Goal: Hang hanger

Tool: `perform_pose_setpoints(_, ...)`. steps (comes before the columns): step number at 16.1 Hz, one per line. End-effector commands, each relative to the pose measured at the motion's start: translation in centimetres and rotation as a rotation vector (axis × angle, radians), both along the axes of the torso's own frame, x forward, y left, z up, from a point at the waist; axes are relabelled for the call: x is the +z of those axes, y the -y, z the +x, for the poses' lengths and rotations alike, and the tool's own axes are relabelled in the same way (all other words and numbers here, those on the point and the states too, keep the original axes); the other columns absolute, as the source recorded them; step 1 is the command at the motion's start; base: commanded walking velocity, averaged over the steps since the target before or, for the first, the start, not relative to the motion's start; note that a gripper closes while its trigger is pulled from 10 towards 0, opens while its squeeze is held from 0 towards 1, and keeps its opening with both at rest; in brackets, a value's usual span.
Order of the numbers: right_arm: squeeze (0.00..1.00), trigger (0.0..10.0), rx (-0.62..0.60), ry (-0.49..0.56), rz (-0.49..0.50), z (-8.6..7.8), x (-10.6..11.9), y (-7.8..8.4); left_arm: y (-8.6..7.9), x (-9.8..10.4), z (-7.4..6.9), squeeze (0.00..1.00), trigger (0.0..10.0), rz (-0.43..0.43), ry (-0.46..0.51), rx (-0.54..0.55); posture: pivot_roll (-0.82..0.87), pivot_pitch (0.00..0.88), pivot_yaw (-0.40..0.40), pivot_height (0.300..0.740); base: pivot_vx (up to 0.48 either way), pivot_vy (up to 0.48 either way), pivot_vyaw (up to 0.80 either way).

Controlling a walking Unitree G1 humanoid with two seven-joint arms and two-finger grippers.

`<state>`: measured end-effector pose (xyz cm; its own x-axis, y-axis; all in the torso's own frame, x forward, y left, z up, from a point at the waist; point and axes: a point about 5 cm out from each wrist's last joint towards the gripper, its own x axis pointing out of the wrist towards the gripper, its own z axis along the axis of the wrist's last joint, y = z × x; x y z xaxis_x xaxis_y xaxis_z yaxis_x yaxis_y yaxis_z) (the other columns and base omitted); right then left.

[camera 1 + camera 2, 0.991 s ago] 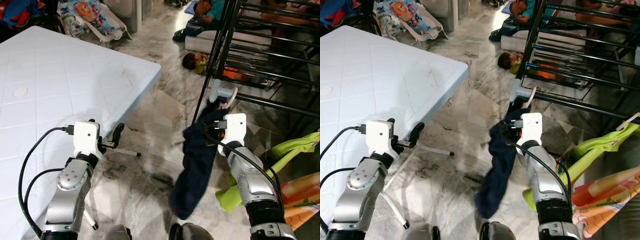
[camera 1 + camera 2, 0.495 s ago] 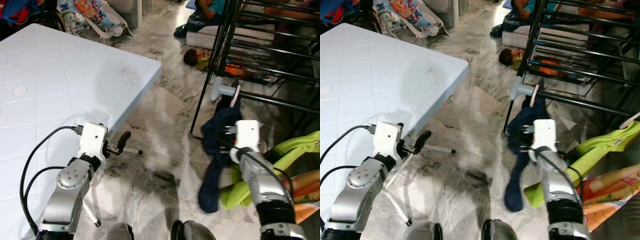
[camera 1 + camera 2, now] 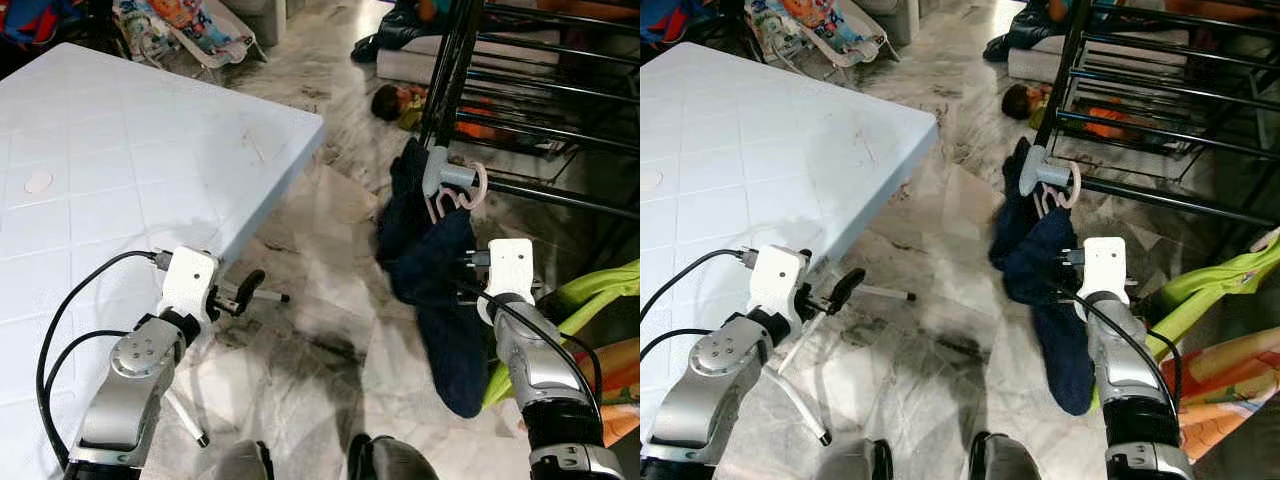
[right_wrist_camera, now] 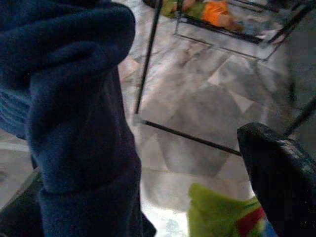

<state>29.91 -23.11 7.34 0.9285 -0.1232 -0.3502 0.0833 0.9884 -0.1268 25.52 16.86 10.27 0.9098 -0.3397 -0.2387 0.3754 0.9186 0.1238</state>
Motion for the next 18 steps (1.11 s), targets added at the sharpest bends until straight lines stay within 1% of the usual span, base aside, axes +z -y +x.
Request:
perform_pose_setpoints(1,0.00,10.0,0.011,0.025,0.048,0.3,0.3,0.2,0.0,0.3,0.0,0.00,10.0,0.025,-0.002,-0.022,0.04,0.156,0.039,0.740,0.000,0.000,0.00)
perform_pose_setpoints(2,0.00,10.0,0.014,0.030,0.040,0.3,0.4,0.3,0.0,0.3,0.0,0.00,10.0,0.025,-0.003,-0.021,0.04,0.156,0.039,0.740,0.000,0.000,0.00)
perform_pose_setpoints(3,0.00,10.0,0.009,0.044,-0.054,0.9,1.0,1.0,0.0,0.2,0.0,0.00,10.0,0.030,-0.004,-0.020,0.04,0.157,0.037,0.740,0.000,0.000,0.00)
perform_pose_setpoints(4,0.00,10.0,0.014,0.064,-0.109,1.1,1.4,1.3,0.0,0.2,0.0,0.00,10.0,0.032,-0.003,-0.020,0.04,0.156,0.035,0.740,0.000,0.000,0.00)
perform_pose_setpoints(5,0.00,10.0,-0.013,0.102,-0.150,1.3,2.0,1.6,0.0,0.2,0.0,0.00,10.0,0.034,-0.003,-0.020,0.04,0.155,0.033,0.740,0.000,0.000,0.00)
perform_pose_setpoints(6,0.00,10.0,-0.030,0.124,-0.179,1.5,2.4,2.0,0.0,0.1,0.0,0.00,10.0,0.039,-0.003,-0.021,0.04,0.154,0.030,0.740,0.000,0.000,0.00)
perform_pose_setpoints(8,0.00,10.0,-0.020,0.138,-0.186,1.6,2.7,2.1,0.1,0.1,0.1,0.00,10.0,0.040,-0.001,-0.021,0.04,0.154,0.023,0.740,0.000,0.000,0.00)
perform_pose_setpoints(9,0.00,10.0,0.019,0.113,-0.101,1.6,2.4,1.7,0.1,0.1,0.2,0.00,10.0,0.040,-0.001,-0.019,0.04,0.157,0.020,0.740,0.000,0.000,0.00)
perform_pose_setpoints(10,0.00,10.0,0.112,0.130,-0.021,1.7,2.7,0.8,0.1,0.1,0.2,0.00,10.0,0.038,-0.003,-0.019,0.04,0.156,0.018,0.740,0.000,0.000,0.00)
perform_pose_setpoints(11,0.00,10.0,0.178,0.125,0.015,1.8,2.8,0.3,0.2,0.0,0.2,0.00,10.0,0.038,-0.006,-0.022,0.03,0.156,0.018,0.740,0.000,0.000,0.00)
perform_pose_setpoints(13,0.00,10.0,0.300,0.055,0.040,1.7,2.3,-0.5,0.4,-0.1,0.2,0.00,10.0,0.039,-0.014,-0.035,0.03,0.153,0.018,0.740,0.000,0.000,0.00)
perform_pose_setpoints(14,0.00,10.0,0.355,0.029,0.030,1.5,2.1,-0.6,0.5,-0.1,0.2,0.00,10.0,0.039,-0.017,-0.041,0.03,0.151,0.017,0.740,0.000,0.000,0.00)
perform_pose_setpoints(15,0.00,10.0,0.347,0.019,0.033,1.5,2.1,-0.4,0.5,-0.1,0.2,0.00,10.0,0.039,-0.018,-0.042,0.03,0.152,0.015,0.740,0.000,0.000,0.00)
perform_pose_setpoints(16,0.00,10.0,0.391,-0.019,0.033,1.3,1.8,-0.3,0.6,-0.2,0.2,0.00,10.0,0.038,-0.019,-0.044,0.03,0.152,0.013,0.740,0.000,0.000,0.00)
perform_pose_setpoints(17,0.00,10.0,0.417,-0.034,0.019,1.2,1.7,-0.3,0.6,-0.2,0.1,0.00,10.0,0.038,-0.020,-0.044,0.03,0.152,0.013,0.740,0.000,0.000,0.00)
perform_pose_setpoints(18,0.00,10.0,0.407,-0.051,0.029,1.1,1.5,0.0,0.6,-0.2,0.1,0.00,10.0,0.039,-0.021,-0.044,0.03,0.154,0.011,0.740,0.000,0.000,0.00)
